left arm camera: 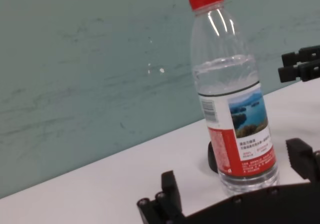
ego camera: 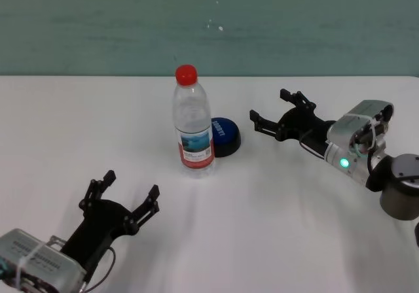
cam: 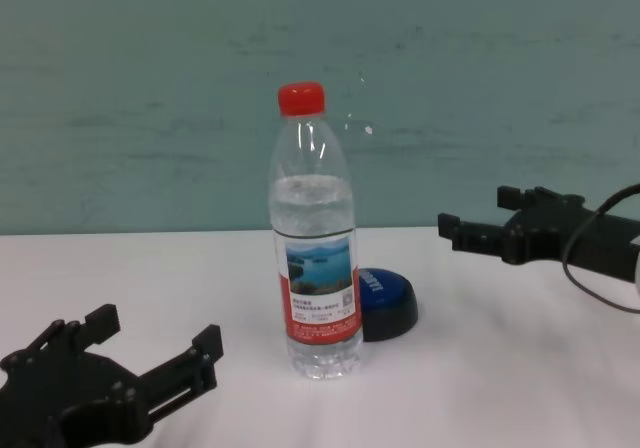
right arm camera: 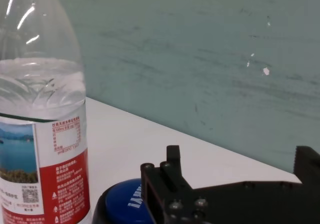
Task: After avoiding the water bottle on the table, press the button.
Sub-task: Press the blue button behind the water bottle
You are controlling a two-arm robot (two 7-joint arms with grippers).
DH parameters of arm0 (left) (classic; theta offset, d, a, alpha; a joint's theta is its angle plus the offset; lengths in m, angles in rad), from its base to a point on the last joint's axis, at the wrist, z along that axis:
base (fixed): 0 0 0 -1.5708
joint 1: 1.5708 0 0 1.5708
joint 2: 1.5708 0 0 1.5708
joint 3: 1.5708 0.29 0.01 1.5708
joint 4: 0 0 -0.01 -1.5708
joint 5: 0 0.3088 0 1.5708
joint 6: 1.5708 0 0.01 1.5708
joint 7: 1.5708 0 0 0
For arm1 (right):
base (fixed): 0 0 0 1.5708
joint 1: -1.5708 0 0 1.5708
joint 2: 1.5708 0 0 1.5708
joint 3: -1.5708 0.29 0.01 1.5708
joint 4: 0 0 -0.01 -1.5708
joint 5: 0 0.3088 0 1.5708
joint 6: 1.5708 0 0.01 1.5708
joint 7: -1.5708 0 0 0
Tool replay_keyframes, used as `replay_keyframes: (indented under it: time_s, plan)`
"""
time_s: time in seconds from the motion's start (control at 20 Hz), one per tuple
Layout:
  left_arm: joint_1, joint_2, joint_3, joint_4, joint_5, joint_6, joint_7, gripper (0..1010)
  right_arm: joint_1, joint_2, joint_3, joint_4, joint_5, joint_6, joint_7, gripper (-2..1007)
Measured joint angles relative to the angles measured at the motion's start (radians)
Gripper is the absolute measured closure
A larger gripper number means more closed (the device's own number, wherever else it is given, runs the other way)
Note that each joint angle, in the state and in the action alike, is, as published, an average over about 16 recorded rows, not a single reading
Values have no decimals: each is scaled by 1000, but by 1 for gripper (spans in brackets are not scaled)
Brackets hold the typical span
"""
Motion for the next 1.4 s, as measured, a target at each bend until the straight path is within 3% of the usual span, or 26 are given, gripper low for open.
replay_keyframes:
  time_s: [0.8,1.4]
  plan:
    - [0,0,0,0,0,0,0,10,57,-49,-24,92,-27,-19,11,1]
    - [0,0,0,0,0,0,0,10,117,-84,-30,201,-40,-43,24,1]
